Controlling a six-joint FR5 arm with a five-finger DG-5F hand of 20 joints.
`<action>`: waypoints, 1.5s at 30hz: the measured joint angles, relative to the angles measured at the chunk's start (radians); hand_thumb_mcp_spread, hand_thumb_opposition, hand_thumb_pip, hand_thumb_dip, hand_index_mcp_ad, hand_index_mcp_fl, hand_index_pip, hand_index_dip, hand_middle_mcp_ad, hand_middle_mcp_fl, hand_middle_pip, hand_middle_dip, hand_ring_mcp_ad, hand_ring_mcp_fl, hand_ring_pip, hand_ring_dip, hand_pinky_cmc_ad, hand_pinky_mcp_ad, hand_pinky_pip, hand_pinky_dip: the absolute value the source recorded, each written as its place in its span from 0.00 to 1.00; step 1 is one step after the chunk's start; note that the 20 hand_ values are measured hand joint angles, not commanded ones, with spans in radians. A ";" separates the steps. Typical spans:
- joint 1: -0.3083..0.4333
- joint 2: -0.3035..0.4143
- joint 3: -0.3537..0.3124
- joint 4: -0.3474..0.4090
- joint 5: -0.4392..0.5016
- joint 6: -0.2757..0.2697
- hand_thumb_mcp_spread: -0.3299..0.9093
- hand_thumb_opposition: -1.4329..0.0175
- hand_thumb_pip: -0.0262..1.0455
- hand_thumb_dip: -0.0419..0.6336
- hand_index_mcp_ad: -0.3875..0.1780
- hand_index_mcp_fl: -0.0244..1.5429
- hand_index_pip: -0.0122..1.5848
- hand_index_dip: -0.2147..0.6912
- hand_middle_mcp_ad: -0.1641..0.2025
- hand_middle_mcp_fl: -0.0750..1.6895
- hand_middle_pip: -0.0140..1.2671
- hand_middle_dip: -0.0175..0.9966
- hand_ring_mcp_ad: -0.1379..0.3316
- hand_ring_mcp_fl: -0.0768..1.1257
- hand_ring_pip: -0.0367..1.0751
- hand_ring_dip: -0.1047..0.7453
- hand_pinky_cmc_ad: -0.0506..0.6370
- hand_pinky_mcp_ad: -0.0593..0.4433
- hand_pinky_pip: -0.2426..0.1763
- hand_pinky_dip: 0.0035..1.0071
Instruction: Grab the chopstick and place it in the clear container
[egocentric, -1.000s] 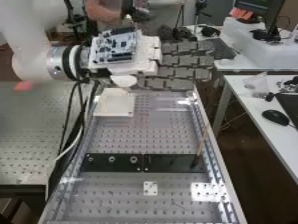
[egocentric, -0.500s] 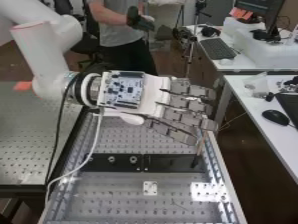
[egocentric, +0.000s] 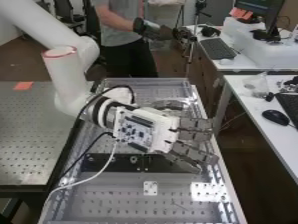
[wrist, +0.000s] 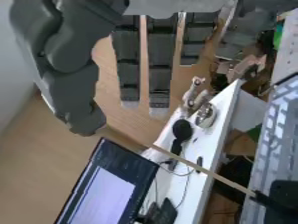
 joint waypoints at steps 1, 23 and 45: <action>0.001 -0.005 0.004 0.000 0.001 0.006 0.58 0.45 0.65 0.52 0.59 0.37 0.12 0.71 0.61 0.38 0.09 0.70 0.52 0.09 0.12 0.35 0.43 0.50 0.32 0.12; 0.013 -0.113 0.088 -0.033 0.044 0.124 0.61 0.45 0.60 0.52 0.51 0.40 0.16 0.67 0.61 0.39 0.09 0.71 0.52 0.12 0.12 0.36 0.38 0.51 0.32 0.12; 0.005 -0.163 0.161 -0.103 0.036 0.110 0.68 0.45 0.54 0.52 0.51 0.41 0.28 0.62 0.61 0.44 0.11 0.73 0.51 0.23 0.12 0.47 0.36 0.50 0.32 0.13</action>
